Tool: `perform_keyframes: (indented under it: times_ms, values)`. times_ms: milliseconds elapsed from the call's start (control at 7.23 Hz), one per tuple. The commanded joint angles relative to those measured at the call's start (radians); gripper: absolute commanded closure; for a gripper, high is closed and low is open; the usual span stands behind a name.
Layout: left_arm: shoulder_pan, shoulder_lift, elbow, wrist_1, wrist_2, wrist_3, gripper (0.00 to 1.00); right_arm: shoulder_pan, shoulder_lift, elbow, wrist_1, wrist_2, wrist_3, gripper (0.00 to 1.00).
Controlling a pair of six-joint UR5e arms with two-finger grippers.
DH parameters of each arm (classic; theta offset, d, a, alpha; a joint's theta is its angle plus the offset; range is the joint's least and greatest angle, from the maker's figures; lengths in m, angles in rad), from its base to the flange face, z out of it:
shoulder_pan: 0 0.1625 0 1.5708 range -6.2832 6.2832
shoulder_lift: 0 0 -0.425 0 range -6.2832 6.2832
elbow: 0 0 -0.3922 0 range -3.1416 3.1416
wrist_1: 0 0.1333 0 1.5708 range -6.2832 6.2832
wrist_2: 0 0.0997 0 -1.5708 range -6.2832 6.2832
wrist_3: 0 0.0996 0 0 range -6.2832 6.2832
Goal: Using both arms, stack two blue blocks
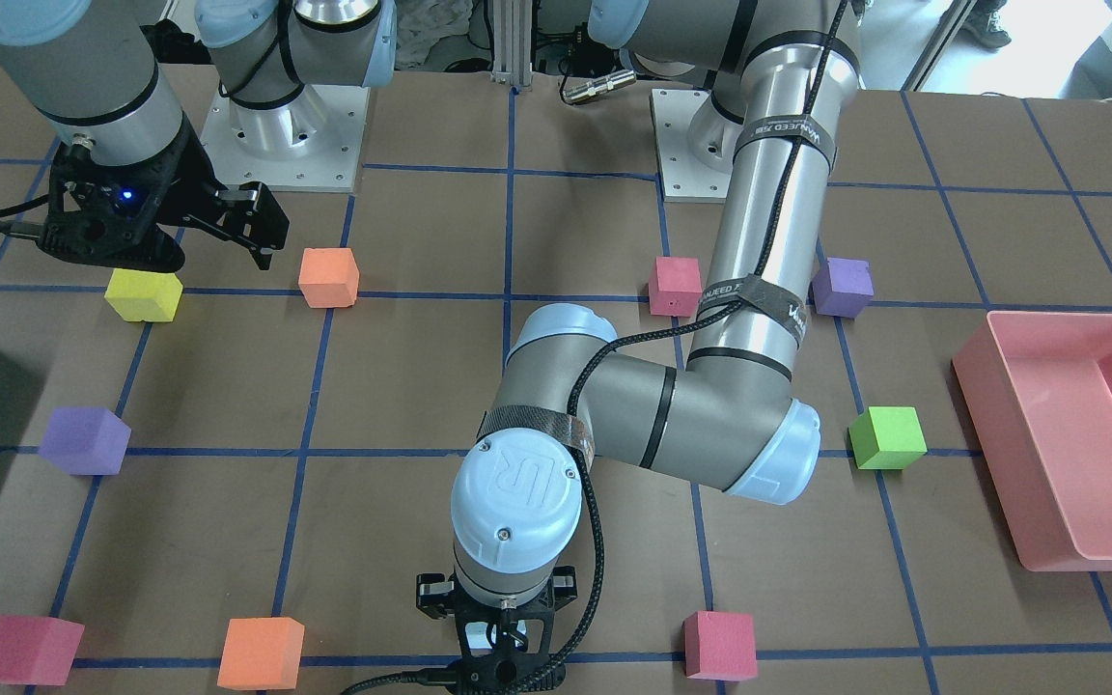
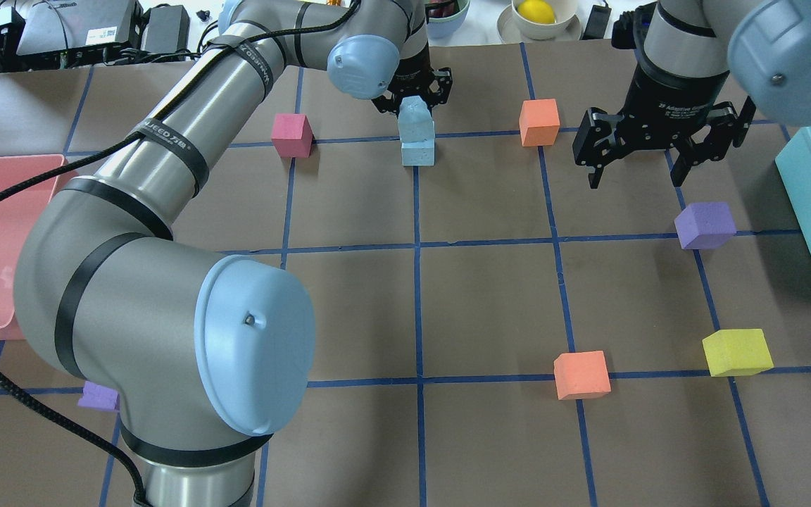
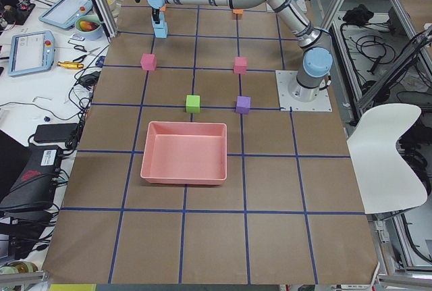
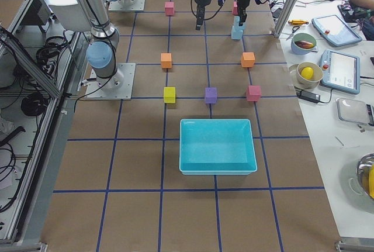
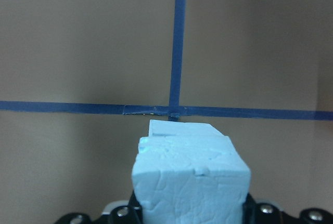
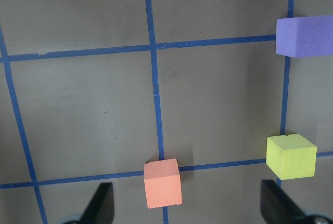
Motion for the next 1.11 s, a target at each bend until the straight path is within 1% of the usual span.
perform_keyframes:
  times_ms: [0,277,415,553,830,968]
  values:
    - [0.0,-0.009,0.002,0.005,-0.001,-0.015,1.0,0.003,-0.013,0.008,0.001,-0.001,-0.001,0.0]
    - [0.0,-0.017,0.001,0.025,-0.001,-0.018,1.0,0.005,-0.022,0.011,0.004,0.002,-0.004,0.0]
    - [0.0,-0.019,-0.001,0.025,-0.009,-0.028,0.04,0.005,-0.021,0.012,0.002,0.035,-0.006,0.0]
    - [0.0,-0.017,-0.007,0.023,-0.014,-0.025,0.0,0.005,-0.022,0.012,0.007,0.062,-0.007,0.0]
    - [-0.002,-0.003,-0.013,0.025,-0.017,-0.026,0.0,0.008,-0.028,0.008,0.004,0.063,-0.01,0.0]
    - [-0.005,0.024,-0.006,0.016,-0.021,-0.026,0.0,0.008,-0.036,0.009,0.002,0.062,-0.004,0.0]
